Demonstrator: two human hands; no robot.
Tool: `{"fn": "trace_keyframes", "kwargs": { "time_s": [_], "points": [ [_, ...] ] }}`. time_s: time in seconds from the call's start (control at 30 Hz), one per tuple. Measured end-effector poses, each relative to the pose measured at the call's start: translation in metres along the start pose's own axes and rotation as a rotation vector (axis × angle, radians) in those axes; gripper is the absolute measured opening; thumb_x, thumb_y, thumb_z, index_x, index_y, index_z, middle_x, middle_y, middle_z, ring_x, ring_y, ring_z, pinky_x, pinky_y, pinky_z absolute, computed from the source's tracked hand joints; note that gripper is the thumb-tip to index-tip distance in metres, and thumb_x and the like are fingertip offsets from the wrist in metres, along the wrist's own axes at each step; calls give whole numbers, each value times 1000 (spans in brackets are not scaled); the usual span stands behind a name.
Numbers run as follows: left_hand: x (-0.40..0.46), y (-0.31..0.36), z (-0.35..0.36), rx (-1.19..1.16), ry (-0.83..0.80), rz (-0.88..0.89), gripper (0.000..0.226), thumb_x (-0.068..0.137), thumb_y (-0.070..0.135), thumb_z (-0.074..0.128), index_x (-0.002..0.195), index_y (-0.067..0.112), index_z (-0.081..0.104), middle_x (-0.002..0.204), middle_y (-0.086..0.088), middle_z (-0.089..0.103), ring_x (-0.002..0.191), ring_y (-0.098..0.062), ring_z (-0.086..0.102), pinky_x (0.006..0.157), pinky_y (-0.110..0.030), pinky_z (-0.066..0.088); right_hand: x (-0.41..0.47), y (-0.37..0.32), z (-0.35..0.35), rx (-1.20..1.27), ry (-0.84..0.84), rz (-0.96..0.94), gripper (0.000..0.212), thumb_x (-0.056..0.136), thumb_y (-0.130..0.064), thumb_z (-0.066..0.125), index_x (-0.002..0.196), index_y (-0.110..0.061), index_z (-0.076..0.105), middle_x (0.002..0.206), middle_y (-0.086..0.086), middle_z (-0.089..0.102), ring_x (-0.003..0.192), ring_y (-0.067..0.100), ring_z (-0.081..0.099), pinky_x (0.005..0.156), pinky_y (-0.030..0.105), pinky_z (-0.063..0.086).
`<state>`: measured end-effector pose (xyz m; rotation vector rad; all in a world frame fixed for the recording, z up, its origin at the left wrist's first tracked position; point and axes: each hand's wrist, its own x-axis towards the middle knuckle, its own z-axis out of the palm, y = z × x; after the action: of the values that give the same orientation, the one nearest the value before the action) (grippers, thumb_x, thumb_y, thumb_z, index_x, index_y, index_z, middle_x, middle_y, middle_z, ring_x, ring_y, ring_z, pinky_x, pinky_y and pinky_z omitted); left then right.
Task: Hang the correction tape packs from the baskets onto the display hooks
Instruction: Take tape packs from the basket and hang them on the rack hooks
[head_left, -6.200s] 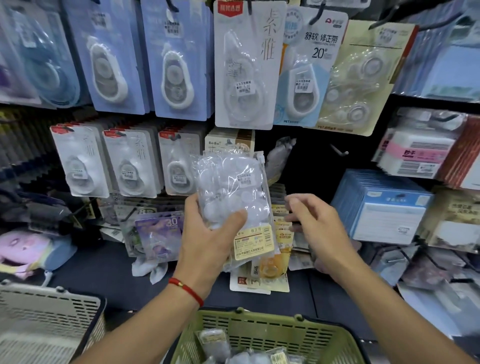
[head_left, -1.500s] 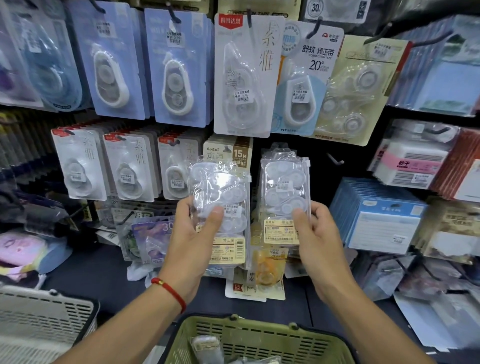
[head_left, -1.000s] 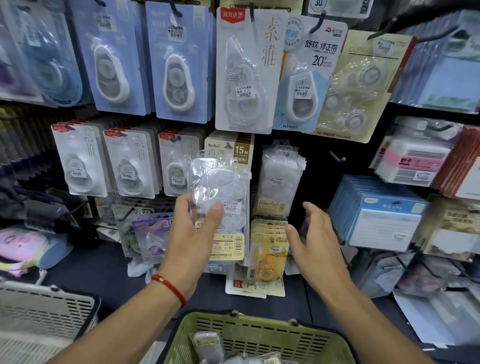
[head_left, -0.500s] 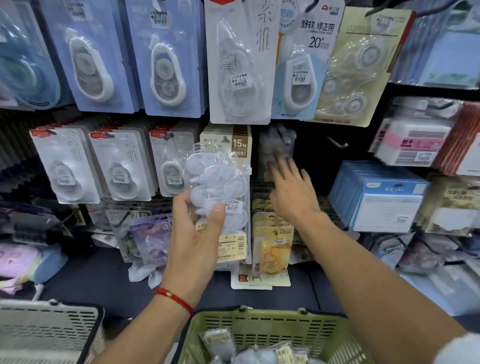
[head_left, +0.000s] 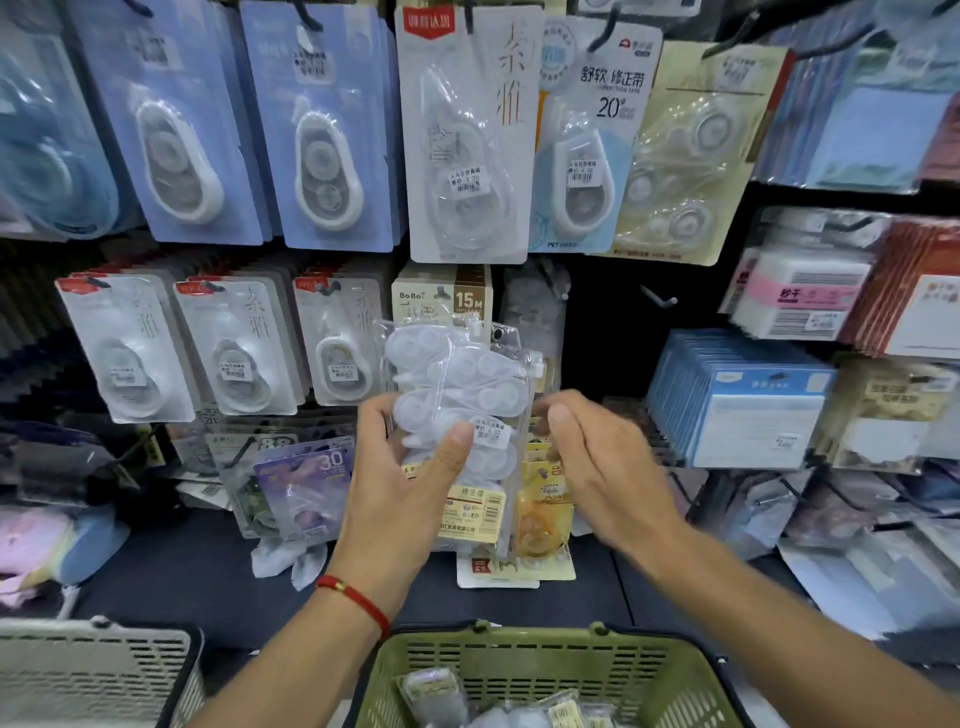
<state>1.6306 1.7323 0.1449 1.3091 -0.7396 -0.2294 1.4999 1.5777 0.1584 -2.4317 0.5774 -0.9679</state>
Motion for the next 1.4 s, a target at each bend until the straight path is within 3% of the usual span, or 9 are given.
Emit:
{"fn": "trace_keyframes", "kwargs": {
  "time_s": [0.1, 0.23, 0.33, 0.43, 0.6, 0.77, 1.1, 1.27, 1.4],
  "points": [
    [-3, 4, 1, -47, -20, -26, 49, 72, 62, 82, 109, 44, 56, 114, 7, 77, 107, -15, 74, 94, -41, 60, -29, -22, -4, 281, -176, 157, 37, 102, -64, 42, 113, -36, 64, 95, -14, 74, 79, 11, 71, 71, 36, 59],
    [-7, 5, 8, -76, -57, -56, 43, 77, 55, 85, 107, 44, 56, 113, 6, 78, 106, -16, 76, 88, -40, 62, -42, -30, 3, 481, -171, 263, 20, 106, -43, 57, 99, -27, 66, 93, -4, 79, 82, 17, 75, 76, 48, 62],
    [-6, 4, 9, -54, -17, -60, 35, 84, 50, 80, 107, 49, 54, 114, 17, 75, 107, -4, 73, 85, -31, 62, -41, -24, 3, 610, -45, 344, 23, 110, -40, 50, 89, -33, 58, 83, -11, 70, 79, 9, 68, 73, 38, 58],
    [-2, 1, 8, -91, 39, -109, 30, 94, 31, 77, 103, 49, 55, 113, 10, 74, 103, -22, 75, 80, -51, 65, -32, -15, -3, 548, 73, 335, 28, 111, -42, 44, 87, -28, 48, 69, -18, 51, 61, 0, 51, 53, 16, 46],
    [-1, 2, 6, -117, 53, -118, 29, 90, 31, 76, 104, 45, 55, 114, 5, 72, 98, -34, 75, 73, -57, 65, -15, -9, -10, 601, 101, 415, 29, 110, -49, 42, 94, -27, 51, 88, 25, 58, 58, 21, 56, 44, 30, 46],
    [-1, 1, 5, -145, 40, -114, 31, 97, 17, 73, 104, 42, 56, 110, 7, 73, 94, -34, 75, 66, -53, 66, -6, -5, -12, 689, 93, 392, 28, 110, -47, 44, 104, -23, 58, 89, 25, 67, 54, 19, 59, 44, 29, 47],
    [-3, 5, 5, -136, 23, -91, 30, 99, 15, 69, 110, 37, 53, 122, -2, 71, 96, -34, 75, 68, -52, 66, -2, 1, -8, 850, 95, 461, 29, 109, -40, 54, 130, -22, 63, 109, 2, 80, 84, 22, 80, 80, 41, 64],
    [-2, -1, 3, -163, -26, -113, 33, 101, 7, 64, 115, 35, 54, 122, -1, 73, 93, -27, 77, 68, -51, 66, -3, 23, -3, 915, -62, 730, 75, 101, -22, 68, 164, -21, 28, 154, 6, 56, 128, 25, 65, 120, 48, 41],
    [-2, -5, 4, -177, -96, -108, 40, 104, 1, 54, 115, 40, 58, 120, 0, 76, 98, -26, 76, 69, -51, 66, -10, 21, -5, 690, -176, 673, 51, 103, -21, 65, 151, -22, 48, 138, 8, 64, 115, 19, 69, 94, 39, 62]
  ]
}}
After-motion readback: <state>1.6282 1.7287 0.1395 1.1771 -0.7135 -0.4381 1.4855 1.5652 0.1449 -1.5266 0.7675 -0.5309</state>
